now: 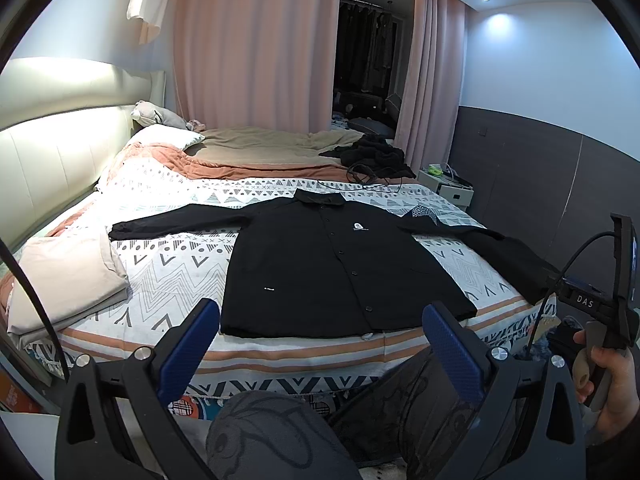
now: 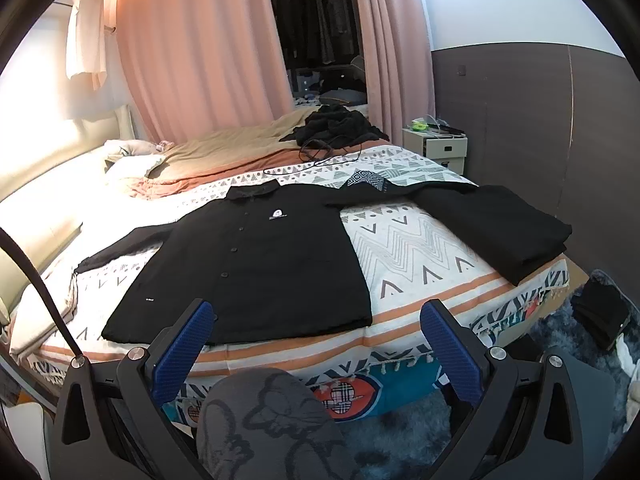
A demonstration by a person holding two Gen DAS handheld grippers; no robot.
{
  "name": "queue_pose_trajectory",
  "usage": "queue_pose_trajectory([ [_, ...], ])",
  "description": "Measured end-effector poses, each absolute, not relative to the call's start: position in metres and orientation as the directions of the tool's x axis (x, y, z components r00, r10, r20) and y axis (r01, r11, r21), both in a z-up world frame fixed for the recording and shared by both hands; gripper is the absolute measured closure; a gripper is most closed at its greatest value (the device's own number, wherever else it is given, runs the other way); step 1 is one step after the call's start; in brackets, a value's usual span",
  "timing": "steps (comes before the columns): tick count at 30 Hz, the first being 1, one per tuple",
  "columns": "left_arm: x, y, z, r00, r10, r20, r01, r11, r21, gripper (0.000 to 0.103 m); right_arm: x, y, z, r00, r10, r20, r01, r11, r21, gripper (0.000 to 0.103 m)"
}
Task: Fold large clothes
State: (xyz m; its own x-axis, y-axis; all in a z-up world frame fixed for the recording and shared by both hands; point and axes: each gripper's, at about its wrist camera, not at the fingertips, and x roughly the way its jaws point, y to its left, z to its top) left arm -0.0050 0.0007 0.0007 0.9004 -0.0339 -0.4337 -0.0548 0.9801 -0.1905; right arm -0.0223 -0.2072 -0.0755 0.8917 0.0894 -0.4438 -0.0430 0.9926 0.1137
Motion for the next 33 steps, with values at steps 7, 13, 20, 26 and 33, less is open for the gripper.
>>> queue_pose_trajectory([
  [7, 0.005, 0.009, 0.007, 0.896, -0.006, -0.443, -0.067, 0.987, -0.148, 0.0, -0.009, -0.2, -0.064, 0.894, 0.098, -0.437, -0.056, 0.992, 0.109, 0.0],
  [13, 0.021, 0.024, 0.007, 0.9, 0.002, -0.437, -0.089, 0.98, -0.177, 0.0, 0.012, -0.186, -0.06, 0.891, 0.111, -0.441, -0.084, 0.993, 0.079, 0.0],
  [20, 0.045, 0.047, 0.004, 0.906, 0.041, -0.421, -0.129, 0.974, -0.183, 0.0, 0.049, -0.175, -0.063, 0.88, 0.143, -0.452, -0.118, 0.99, 0.083, 0.0],
  [26, 0.064, 0.074, -0.001, 0.894, 0.081, -0.441, -0.181, 0.965, -0.189, 0.0, 0.084, -0.159, -0.064, 0.869, 0.186, -0.459, -0.158, 0.982, 0.099, 0.0],
  [33, 0.084, 0.102, -0.006, 0.864, 0.128, -0.487, -0.248, 0.95, -0.189, 0.0, 0.13, -0.139, -0.06, 0.854, 0.262, -0.449, -0.228, 0.965, 0.129, 0.0],
])
